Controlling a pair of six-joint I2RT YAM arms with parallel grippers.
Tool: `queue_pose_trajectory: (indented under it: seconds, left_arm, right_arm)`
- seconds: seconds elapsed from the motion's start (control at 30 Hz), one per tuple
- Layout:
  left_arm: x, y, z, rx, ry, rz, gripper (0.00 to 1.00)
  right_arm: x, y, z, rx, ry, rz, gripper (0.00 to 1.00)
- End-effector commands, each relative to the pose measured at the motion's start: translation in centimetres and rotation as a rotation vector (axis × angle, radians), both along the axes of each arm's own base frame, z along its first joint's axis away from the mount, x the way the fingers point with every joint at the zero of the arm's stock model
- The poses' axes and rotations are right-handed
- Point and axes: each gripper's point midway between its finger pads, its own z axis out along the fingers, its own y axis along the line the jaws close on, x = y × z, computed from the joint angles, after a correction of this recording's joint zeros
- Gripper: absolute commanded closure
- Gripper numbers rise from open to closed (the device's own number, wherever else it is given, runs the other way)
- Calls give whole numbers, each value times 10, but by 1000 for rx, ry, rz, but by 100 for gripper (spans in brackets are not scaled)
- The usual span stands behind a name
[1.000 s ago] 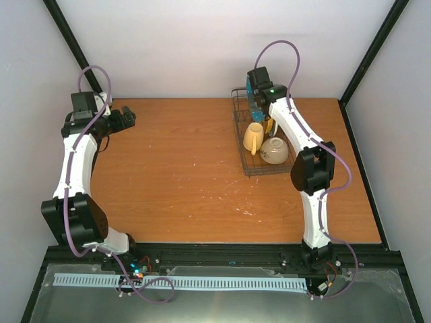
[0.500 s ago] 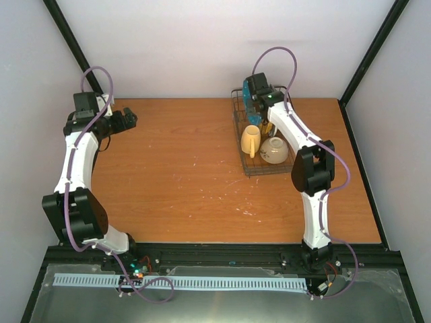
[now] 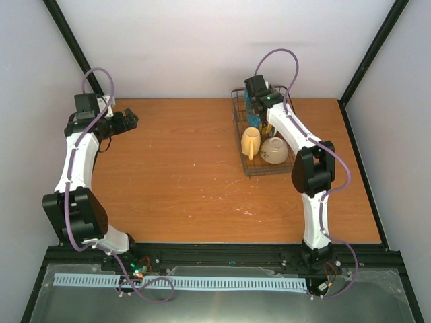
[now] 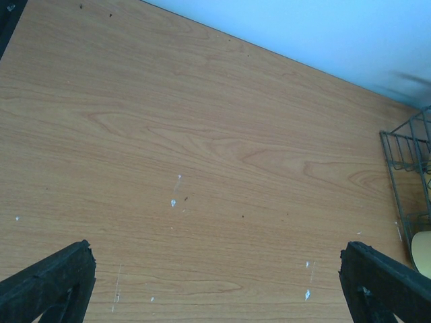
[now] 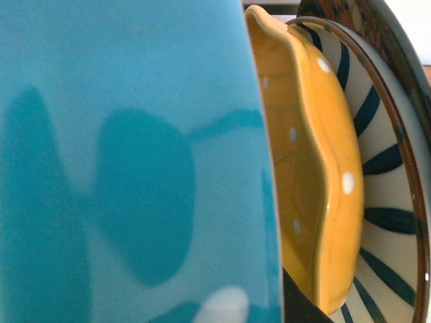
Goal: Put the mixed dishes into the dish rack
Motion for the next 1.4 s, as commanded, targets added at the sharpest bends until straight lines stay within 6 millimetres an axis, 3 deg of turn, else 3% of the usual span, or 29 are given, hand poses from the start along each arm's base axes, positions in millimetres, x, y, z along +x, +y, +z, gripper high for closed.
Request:
queue_pose_trajectory:
  seconds: [0.0,0.33,0.5,0.7,0.83,1.03,1.27,1.37]
  left_arm:
    - [-3,-1,16,17,-46,-15,0]
    - [-7,-2,18,28,-52,-19,0]
    - [-10,-2,19,27,-57,-11,0]
    - [-14,-3,19,17,-60,-5,0]
    - [-16,-5,19,4,-63,-1,0]
    - [-15,-8,20,-18,-79,-4,0]
    - [-12,-7,20,-15,-86,-6,0]
    - [-9,-3,21,18,-91,-6,0]
  right_arm:
    - [-64,-10,-55,-112,276,18,97]
    - [-79,-18,-74,-184,331,55,97]
    - [-78,-19,-74,-187,325,53,97]
    - [-76,-19,-71,-185,315,49,57]
    - [-74,-18,-62,-169,285,43,46]
    - [-69,-18,-32,-147,201,34,40]
    - [-67,-33,42,-165,29,-19,35]
    - [-70,-41,85,-146,-83,-45,34]
